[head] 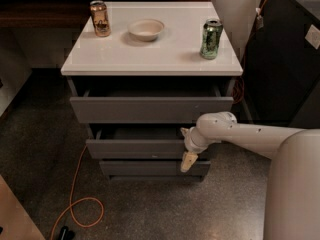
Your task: Place orange can into middle drawer
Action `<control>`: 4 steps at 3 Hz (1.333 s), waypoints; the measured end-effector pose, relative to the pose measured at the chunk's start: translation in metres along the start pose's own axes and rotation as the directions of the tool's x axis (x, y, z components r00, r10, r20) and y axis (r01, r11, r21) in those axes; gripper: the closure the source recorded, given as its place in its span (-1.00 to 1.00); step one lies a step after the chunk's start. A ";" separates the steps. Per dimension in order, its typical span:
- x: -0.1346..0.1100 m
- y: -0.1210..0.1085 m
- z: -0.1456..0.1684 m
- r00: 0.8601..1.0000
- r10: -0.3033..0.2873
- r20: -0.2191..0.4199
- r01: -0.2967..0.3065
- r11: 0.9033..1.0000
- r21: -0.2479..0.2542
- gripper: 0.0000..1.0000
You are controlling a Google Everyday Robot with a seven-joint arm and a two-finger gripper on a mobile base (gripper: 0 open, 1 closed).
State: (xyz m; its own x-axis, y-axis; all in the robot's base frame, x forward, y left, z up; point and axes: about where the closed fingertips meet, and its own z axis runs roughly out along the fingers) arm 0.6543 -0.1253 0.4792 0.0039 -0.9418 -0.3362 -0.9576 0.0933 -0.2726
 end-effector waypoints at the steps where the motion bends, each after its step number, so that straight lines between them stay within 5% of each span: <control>1: 0.007 -0.019 0.022 1.000 0.004 0.012 -0.004 1.000 0.020 -1.00; 2: 0.014 -0.034 0.041 1.000 0.010 0.024 -0.011 0.999 0.033 -1.00; 4: 0.014 -0.042 0.065 0.998 0.054 0.010 -0.054 0.998 0.013 -0.20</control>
Offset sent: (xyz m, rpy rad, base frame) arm 0.0730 -0.0081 -0.0477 0.0431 -0.0529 -0.0287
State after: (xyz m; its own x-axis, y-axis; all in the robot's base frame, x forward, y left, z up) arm 0.7132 -0.1217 0.4269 -0.0447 -0.9320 -0.3598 -0.9526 0.1482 -0.2656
